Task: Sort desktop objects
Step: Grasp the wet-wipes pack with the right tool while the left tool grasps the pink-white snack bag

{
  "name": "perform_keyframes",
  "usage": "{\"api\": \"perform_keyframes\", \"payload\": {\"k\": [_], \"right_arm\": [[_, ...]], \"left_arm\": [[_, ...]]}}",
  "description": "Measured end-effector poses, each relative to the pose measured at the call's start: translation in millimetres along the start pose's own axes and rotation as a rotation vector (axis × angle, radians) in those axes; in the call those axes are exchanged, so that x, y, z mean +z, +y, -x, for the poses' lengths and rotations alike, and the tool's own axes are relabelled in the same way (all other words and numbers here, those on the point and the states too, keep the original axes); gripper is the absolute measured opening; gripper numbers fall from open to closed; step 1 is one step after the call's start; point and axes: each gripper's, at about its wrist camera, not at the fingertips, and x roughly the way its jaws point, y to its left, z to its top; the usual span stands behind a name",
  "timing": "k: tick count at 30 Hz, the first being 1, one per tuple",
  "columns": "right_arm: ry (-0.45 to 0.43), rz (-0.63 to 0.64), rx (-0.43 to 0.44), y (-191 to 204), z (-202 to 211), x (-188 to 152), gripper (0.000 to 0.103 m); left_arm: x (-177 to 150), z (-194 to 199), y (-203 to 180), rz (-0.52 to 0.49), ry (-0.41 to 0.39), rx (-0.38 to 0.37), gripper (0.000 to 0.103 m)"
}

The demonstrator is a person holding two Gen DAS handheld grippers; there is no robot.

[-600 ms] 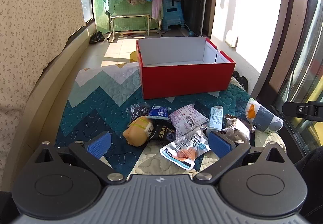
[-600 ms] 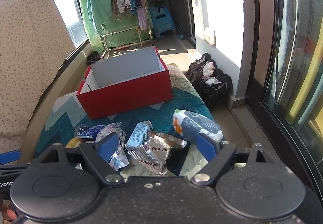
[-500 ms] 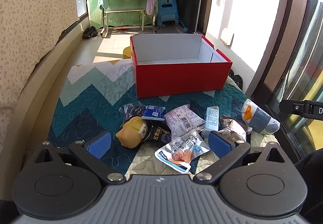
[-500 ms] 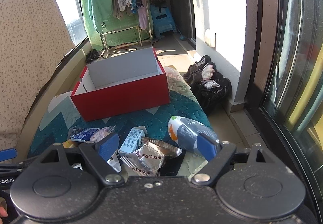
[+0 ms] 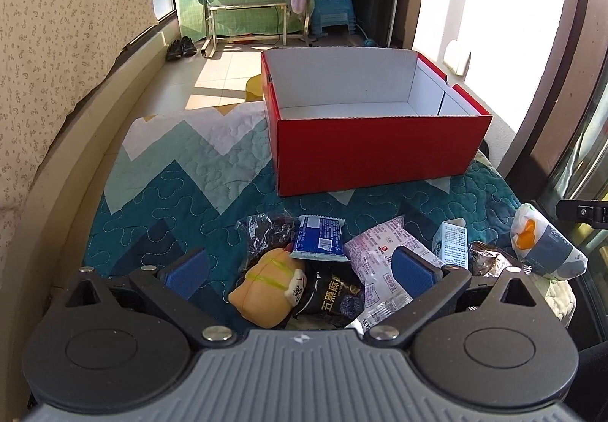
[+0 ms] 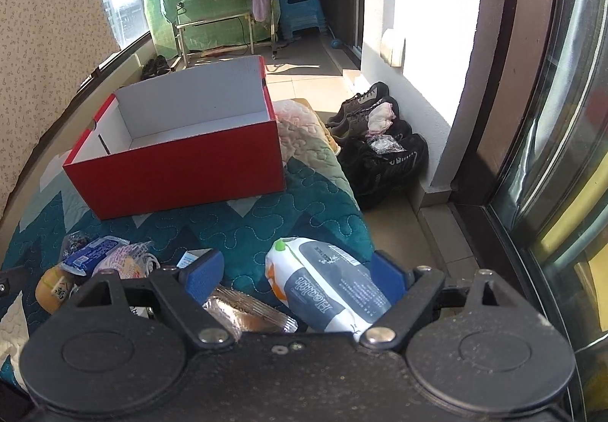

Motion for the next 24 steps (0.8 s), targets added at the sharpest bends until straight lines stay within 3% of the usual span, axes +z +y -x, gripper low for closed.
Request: {"api": "perform_keyframes", "payload": {"k": [6,13,19,24], "right_arm": [[0.041,-0.037,-0.016,-4.8,-22.0,-1.8,0.083],[0.078,-0.11,-0.048,-17.9,-37.2,-1.8,0.082],[0.122,-0.115,-0.06,-19.1,-48.5,-4.4,0.082],[0.115,-0.12,-0.067,-18.6,-48.6,-5.1,0.082]], "left_arm": [[6.6,-34.9,-9.0,-0.046,0.029,0.007,0.102],[14.9,-69.4,-2.2,-0.017,0.094,0.016,0.099],[14.1,-81.3,-0.2,-0.022,0.123,-0.005,0.093],[15.6,-73.4,-9.7,-0.03,0.097,-0.023,0.087]]}}
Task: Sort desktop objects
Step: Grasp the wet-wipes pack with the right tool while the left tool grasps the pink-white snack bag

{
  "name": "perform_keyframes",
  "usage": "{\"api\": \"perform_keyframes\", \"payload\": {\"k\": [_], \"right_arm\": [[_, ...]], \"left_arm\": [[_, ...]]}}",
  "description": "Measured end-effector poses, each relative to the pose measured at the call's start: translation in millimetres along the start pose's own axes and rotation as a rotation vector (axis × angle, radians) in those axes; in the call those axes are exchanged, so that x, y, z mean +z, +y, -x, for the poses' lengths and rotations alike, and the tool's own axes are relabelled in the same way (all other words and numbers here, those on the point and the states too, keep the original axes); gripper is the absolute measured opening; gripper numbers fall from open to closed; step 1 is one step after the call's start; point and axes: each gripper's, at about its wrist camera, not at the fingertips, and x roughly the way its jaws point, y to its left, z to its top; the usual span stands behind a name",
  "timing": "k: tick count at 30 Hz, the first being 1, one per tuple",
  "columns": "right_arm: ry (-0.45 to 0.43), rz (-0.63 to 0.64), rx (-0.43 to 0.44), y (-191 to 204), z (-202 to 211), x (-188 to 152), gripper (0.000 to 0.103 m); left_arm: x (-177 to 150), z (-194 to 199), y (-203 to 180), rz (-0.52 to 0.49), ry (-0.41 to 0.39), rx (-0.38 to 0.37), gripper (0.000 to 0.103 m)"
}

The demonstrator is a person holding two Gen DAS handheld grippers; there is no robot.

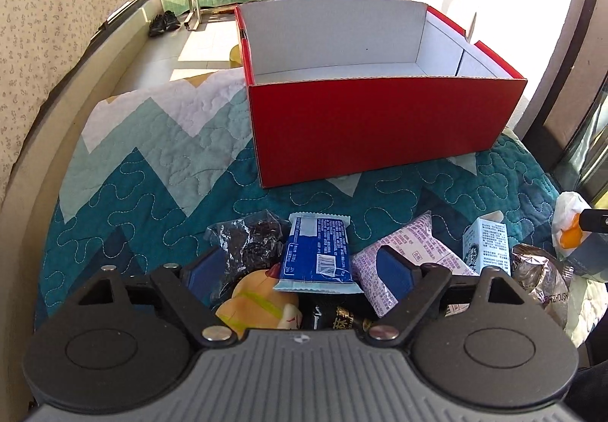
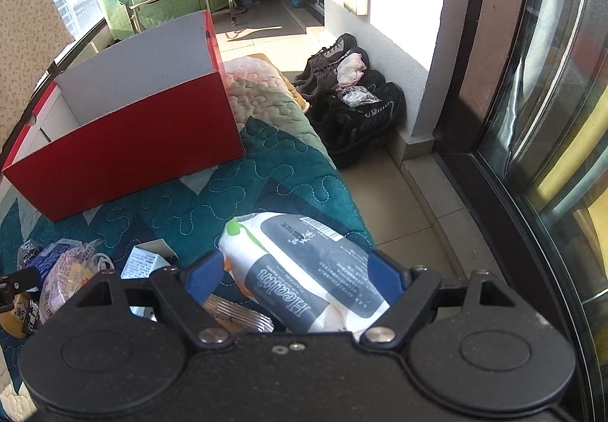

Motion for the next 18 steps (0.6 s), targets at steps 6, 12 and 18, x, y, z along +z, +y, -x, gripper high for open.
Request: {"api": "perform_keyframes", "payload": {"k": [6,12,18], "right_arm": [[0.008,-0.004,0.009,0.5,-0.7,0.0,0.082],[0.027,0.035,0.002,5.1,-5.8,-2.4,0.082],[0.051,0.072,-0.028,12.4,-15.9,-5.5,0.069]], "left_arm": [[4.7,12.1,-28.3,0.002,0.008,-0.1,0.087],[1.1,-11.1,-46.2,0.034,0.098,-0.139,0.087],[-1.5,-25.1,-49.7,0.038,0.129,-0.153,0.083]]}}
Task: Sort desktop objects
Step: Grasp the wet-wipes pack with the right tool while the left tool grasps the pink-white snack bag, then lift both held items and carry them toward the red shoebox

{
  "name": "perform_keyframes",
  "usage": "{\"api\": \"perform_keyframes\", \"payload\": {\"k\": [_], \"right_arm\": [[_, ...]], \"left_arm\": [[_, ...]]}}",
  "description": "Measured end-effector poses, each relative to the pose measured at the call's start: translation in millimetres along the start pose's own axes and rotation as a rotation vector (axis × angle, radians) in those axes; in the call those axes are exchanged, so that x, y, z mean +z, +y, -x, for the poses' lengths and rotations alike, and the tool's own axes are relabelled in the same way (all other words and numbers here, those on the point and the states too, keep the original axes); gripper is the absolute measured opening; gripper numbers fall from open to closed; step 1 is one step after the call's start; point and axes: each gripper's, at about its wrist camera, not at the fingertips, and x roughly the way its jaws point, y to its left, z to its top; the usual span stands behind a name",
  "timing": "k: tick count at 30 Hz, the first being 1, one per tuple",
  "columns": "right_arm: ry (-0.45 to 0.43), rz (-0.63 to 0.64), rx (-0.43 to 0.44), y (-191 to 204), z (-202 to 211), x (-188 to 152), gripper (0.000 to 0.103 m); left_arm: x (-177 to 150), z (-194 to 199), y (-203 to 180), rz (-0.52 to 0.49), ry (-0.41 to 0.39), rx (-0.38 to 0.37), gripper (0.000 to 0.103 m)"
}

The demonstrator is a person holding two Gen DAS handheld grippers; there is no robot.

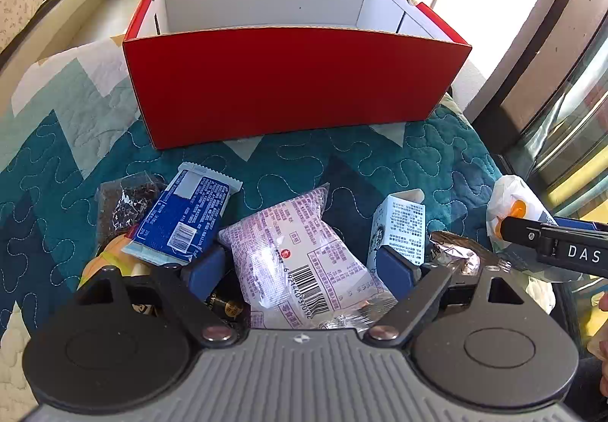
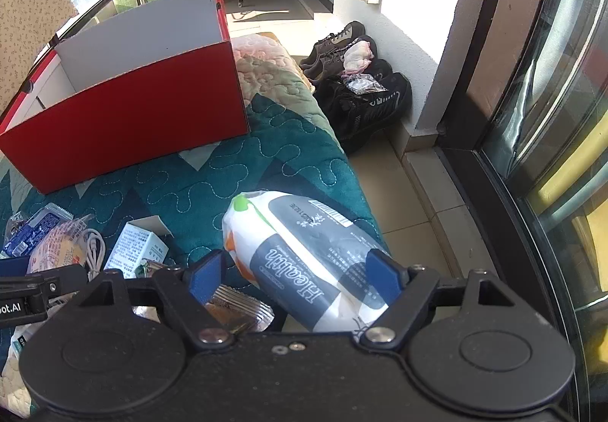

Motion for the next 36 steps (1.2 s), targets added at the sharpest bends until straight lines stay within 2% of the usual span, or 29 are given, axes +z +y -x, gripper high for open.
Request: {"api": "perform_keyframes", "payload": {"k": [1,4,5,7,12,16,26,36], "right_arm": [[-0.002,0.016,-0.004,2.5,-0.3,-0.4,0.056],[0.003,0.041,0.0,6.3,-1.1,-1.3,0.052],[0.0,0.048,-0.003,7.3,-1.0,-1.5,0.049],[-0.008,0.056,-0.004,8.6,0.4,-1.3,0.04],[-0.047,0.088,-0.019,12.2,8.1,-1.2,0.027],[-0.084,0.061,-0.029,8.2,18.2,1.3,0.019],[-0.147,0.027,0.024,1.6,45.6,4.0,0.012],[-0.131,-0.032,0.099,-2.6,74.0,12.1,0.012]], "left_arm": [[0.5,-0.1,0.7,0.005,0.004,-0.007,0.076],[1.5,0.2,0.8,0.001,0.008,0.001,0.065],[1.8,0.6,1.0,0.001,0.006,0.006,0.059],[1.9,1.7,2.3,0.007,0.011,0.006,0.054],[1.0,7.7,3.5,-0.002,0.007,0.007,0.05],[1.4,18.3,3.0,-0.004,-0.003,0.0,0.05],[5.0,51.9,-5.4,-0.022,-0.036,-0.009,0.05],[12.4,83.7,-13.6,-0.033,-0.064,-0.019,0.05]]}}
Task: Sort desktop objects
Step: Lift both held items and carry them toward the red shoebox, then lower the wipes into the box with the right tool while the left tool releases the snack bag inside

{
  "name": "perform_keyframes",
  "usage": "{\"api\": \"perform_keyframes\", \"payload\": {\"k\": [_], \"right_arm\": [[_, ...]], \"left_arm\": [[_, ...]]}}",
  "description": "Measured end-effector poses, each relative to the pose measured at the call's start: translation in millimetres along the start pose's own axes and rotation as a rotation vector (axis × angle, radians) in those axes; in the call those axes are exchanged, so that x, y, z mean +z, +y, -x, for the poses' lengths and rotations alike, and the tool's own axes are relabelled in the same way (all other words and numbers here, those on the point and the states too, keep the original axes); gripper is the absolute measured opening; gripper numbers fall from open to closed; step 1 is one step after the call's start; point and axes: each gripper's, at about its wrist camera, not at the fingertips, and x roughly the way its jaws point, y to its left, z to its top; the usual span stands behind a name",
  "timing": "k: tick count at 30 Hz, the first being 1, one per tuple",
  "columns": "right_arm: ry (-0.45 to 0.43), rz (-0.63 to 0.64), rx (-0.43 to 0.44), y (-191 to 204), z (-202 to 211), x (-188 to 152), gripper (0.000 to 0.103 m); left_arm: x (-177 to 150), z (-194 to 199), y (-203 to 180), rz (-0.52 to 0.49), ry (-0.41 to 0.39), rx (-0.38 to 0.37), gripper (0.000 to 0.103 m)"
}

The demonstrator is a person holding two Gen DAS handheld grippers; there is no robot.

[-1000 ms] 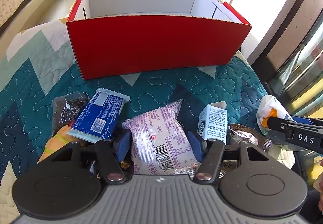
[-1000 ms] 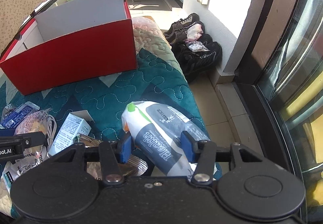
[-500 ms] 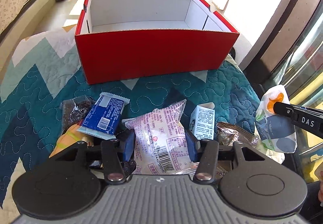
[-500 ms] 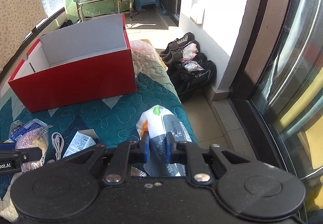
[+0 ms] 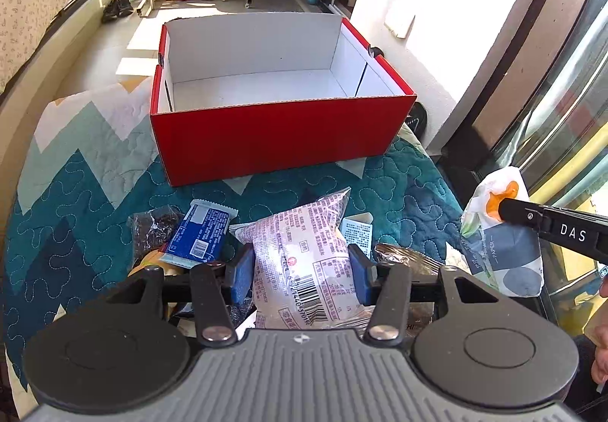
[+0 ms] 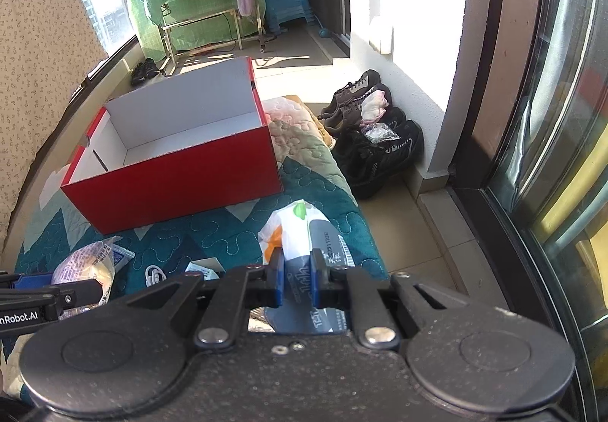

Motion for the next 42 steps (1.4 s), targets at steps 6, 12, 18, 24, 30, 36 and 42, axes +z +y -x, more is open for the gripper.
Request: {"api": "perform_keyframes", "payload": {"k": [6,12,18,24,30,36,42], "right_arm": [[-0.017,0.004,0.066,10.6,20.8,17.1,0.012],[-0.036,-0.008,0.151,21.9,33.9,44.5,0.012],[-0.046,0.012,0.195,36.8,27.9,76.2,0.012],[-0.067,0.011,0.236,50.2,19.3,109.5,0.012],[-0.07,-0.001,0.265,56.5,1.1,141.1,0.012],[-0.086,0.001,0.284,62.8,-17.8,167.9,0.013],[-0.107,0.009,0.287,69.4,-41.4,183.8,0.013]], "left_arm": [[12.6,16.7,-2.6,0.002,-0.006,-0.022,0.05],[34.8,29.1,-1.2,-0.01,-0.03,-0.03,0.05],[58.7,29.7,2.0,-0.026,-0.048,-0.025,0.05],[85.3,27.9,7.8,-0.042,-0.069,-0.017,0.05],[112.4,18.9,15.9,-0.065,-0.079,-0.001,0.05],[142.0,4.9,31.2,-0.055,-0.096,0.016,0.05],[167.9,-16.5,42.2,-0.062,-0.122,0.032,0.05]]}}
